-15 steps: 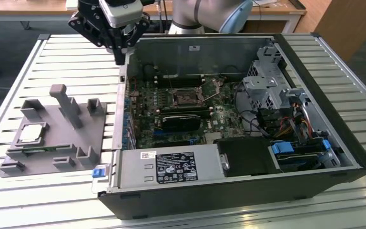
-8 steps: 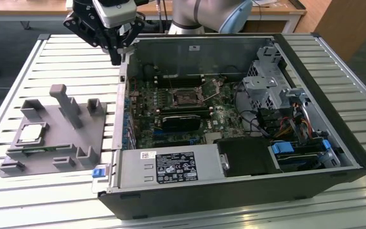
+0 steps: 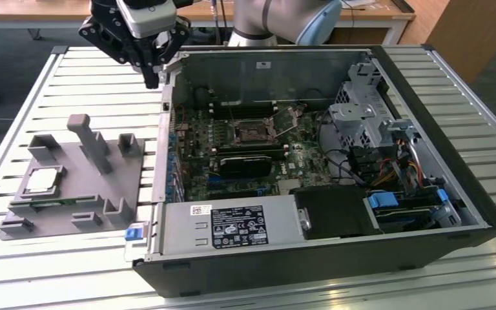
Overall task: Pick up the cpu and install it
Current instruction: 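Reach for the cpu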
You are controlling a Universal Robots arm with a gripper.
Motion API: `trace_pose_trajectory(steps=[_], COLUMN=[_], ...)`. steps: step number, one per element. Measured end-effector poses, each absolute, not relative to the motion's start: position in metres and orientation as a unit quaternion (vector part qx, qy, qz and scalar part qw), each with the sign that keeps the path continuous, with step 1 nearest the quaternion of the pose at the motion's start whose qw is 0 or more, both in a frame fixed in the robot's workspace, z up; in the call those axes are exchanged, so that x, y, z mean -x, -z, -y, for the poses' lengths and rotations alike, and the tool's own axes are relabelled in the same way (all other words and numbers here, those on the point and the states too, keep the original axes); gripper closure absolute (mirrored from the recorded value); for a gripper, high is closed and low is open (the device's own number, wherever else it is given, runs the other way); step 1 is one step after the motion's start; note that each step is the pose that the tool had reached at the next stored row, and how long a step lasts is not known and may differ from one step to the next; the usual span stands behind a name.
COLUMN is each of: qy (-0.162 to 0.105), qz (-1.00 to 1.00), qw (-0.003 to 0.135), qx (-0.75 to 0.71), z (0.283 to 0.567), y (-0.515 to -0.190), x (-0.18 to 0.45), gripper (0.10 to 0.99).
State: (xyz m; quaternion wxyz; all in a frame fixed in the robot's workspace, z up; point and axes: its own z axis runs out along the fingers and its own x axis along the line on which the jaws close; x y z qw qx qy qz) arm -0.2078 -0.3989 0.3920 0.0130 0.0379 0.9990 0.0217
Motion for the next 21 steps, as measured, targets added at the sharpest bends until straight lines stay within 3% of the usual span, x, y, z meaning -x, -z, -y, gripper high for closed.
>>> trace_pose_trajectory(steps=[21], qy=[-0.022], qz=[-0.999], qw=[0.013], qx=[-0.038], z=[0.399], y=[-0.392], x=[0.229], gripper=[0.98])
